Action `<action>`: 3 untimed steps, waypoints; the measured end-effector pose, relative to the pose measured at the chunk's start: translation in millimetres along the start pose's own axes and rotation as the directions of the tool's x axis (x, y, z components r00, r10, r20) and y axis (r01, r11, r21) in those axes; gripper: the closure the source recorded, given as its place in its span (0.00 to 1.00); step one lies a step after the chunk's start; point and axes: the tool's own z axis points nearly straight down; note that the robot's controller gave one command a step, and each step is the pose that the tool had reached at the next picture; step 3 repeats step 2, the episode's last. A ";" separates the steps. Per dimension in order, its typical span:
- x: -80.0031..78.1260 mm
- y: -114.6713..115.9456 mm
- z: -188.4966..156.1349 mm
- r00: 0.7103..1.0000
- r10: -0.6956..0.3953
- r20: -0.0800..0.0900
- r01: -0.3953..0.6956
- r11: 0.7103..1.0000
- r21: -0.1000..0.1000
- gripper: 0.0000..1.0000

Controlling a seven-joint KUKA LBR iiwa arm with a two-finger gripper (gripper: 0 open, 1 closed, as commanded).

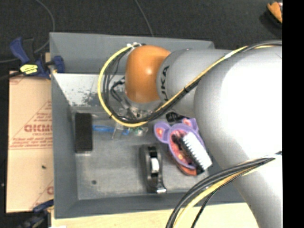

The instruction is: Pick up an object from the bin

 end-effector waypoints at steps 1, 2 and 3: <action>-0.4 0.0 -13.4 1.000 0.000 0.000 0.000 1.000 0.000 1.00; 0.5 -0.7 -34.2 1.000 0.000 -0.003 0.000 1.000 0.001 1.00; 0.5 -0.7 -34.2 1.000 0.000 -0.003 0.000 1.000 0.001 1.00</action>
Offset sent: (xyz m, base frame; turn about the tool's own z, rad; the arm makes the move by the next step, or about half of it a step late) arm 0.0001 -0.0001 0.0860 0.0000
